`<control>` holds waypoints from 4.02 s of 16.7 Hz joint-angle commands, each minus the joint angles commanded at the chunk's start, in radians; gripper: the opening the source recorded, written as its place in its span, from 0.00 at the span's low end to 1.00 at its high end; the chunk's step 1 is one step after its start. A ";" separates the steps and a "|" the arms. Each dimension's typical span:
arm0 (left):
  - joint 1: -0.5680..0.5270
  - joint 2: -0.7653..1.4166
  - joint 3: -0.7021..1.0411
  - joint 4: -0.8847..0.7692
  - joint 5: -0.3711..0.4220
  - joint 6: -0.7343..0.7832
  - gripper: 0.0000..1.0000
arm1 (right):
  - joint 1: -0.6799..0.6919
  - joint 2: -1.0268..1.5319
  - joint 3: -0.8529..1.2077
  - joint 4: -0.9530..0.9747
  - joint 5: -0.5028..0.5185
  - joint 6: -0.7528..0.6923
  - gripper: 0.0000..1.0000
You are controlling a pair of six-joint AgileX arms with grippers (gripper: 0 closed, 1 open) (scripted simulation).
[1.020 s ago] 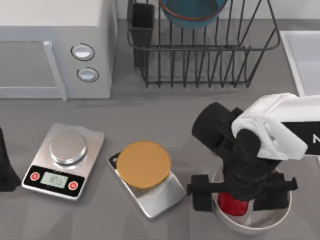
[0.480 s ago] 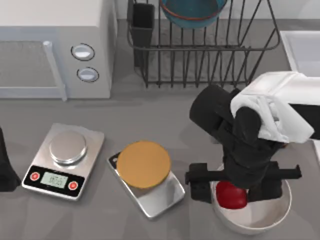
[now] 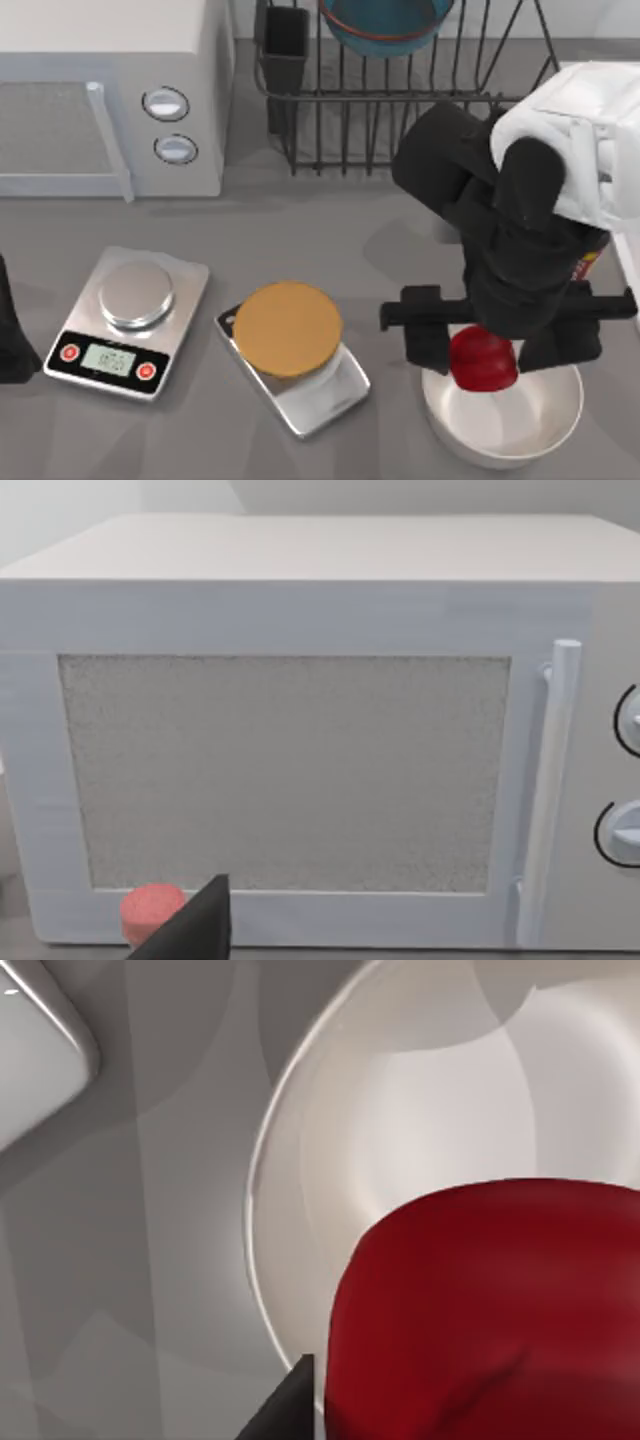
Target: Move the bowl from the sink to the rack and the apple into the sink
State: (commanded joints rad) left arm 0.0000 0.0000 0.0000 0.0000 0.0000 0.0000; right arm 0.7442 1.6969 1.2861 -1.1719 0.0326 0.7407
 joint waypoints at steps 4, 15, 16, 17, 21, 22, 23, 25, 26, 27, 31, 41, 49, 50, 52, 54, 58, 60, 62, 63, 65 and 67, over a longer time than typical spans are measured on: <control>0.000 0.000 0.000 0.000 0.000 0.000 1.00 | 0.000 0.005 -0.004 0.015 -0.010 0.000 0.00; 0.000 0.000 0.000 0.000 0.000 0.000 1.00 | -0.300 -0.075 -0.150 0.774 -0.297 -0.292 0.00; 0.000 0.000 0.000 0.000 0.000 0.000 1.00 | -0.349 -0.085 -0.176 0.880 -0.330 -0.329 0.00; 0.000 0.000 0.000 0.000 0.000 0.000 1.00 | -0.401 -0.095 -0.205 0.984 -0.362 -0.365 0.00; 0.000 0.000 0.000 0.000 0.000 0.000 1.00 | -0.628 -0.129 -0.331 1.361 -0.465 -0.496 0.00; 0.000 0.000 0.000 0.000 0.000 0.000 1.00 | -0.688 -0.136 -0.365 1.444 -0.484 -0.525 0.00; 0.000 0.000 0.000 0.000 0.000 0.000 1.00 | -0.749 -0.143 -0.400 1.525 -0.500 -0.552 0.00; 0.000 0.000 0.000 0.000 0.000 0.000 1.00 | -0.869 -0.156 -0.467 1.677 -0.525 -0.601 0.00; 0.000 0.000 0.000 0.000 0.000 0.000 1.00 | -0.926 -0.162 -0.499 1.745 -0.533 -0.623 0.00; 0.000 0.000 0.000 0.000 0.000 0.000 1.00 | -0.980 -0.167 -0.530 1.807 -0.539 -0.642 0.00; 0.000 0.000 0.000 0.000 0.000 0.000 1.00 | -1.165 -0.189 -0.631 1.989 -0.544 -0.698 0.00; 0.000 0.000 0.000 0.000 0.000 0.000 1.00 | -1.267 -0.199 -0.687 2.076 -0.534 -0.720 0.00; 0.000 0.000 0.000 0.000 0.000 0.000 1.00 | -1.277 0.081 -0.719 2.380 -0.536 -0.724 0.00; 0.000 0.000 0.000 0.000 0.000 0.000 1.00 | -1.277 0.144 -0.728 2.456 -0.536 -0.724 0.00; 0.000 0.000 0.000 0.000 0.000 0.000 1.00 | -1.277 0.265 -0.749 2.608 -0.535 -0.724 0.00; 0.000 0.000 0.000 0.000 0.000 0.000 1.00 | -1.276 0.372 -0.769 2.742 -0.532 -0.724 0.00; 0.000 0.000 0.000 0.000 0.000 0.000 1.00 | -1.273 0.508 -0.794 2.894 -0.526 -0.726 0.00; 0.000 0.000 0.000 0.000 0.000 0.000 1.00 | -1.272 0.520 -0.797 2.906 -0.525 -0.726 0.00; 0.000 0.000 0.000 0.000 0.000 0.000 1.00 | -1.272 0.520 -0.797 2.906 -0.525 -0.726 0.00; 0.000 0.000 0.000 0.000 0.000 0.000 1.00 | -1.272 0.520 -0.797 2.906 -0.525 -0.726 0.00; 0.000 0.000 0.000 0.000 0.000 0.000 1.00 | -1.272 0.520 -0.797 2.906 -0.525 -0.726 0.15; 0.000 0.000 0.000 0.000 0.000 0.000 1.00 | -1.272 0.520 -0.797 2.906 -0.525 -0.726 0.30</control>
State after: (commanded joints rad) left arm 0.0000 0.0000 0.0000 0.0000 0.0000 0.0000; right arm -0.5280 2.2164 0.4894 1.7342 -0.4924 0.0146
